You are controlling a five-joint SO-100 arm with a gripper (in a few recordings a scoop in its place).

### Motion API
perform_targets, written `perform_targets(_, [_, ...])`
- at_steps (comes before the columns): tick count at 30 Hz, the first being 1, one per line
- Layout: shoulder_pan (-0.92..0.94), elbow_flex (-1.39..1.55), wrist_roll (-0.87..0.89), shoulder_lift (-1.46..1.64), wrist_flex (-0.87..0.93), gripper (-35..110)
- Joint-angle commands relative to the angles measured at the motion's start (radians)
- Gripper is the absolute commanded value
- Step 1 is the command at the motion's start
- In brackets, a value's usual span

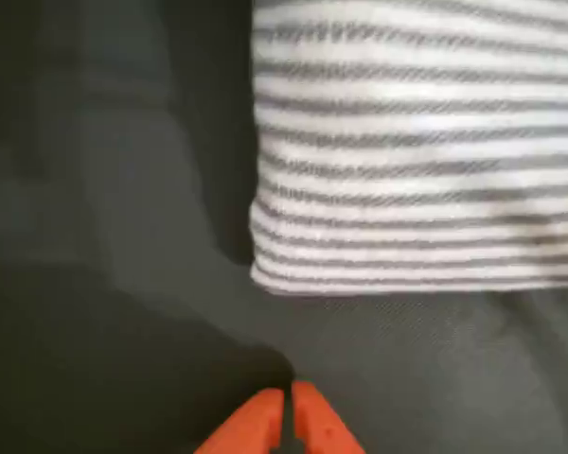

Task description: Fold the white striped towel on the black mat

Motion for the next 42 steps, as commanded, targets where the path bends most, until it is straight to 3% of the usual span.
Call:
perform_targets(1, [0.025, 0.031, -0.012, 0.040, 0.031, 0])
perform_targets(8, [0.011, 0.031, 0.000, 0.069, 0.124, 0])
perform_targets(42, [0.021, 0.046, 0.064, 0.071, 0.123, 0])
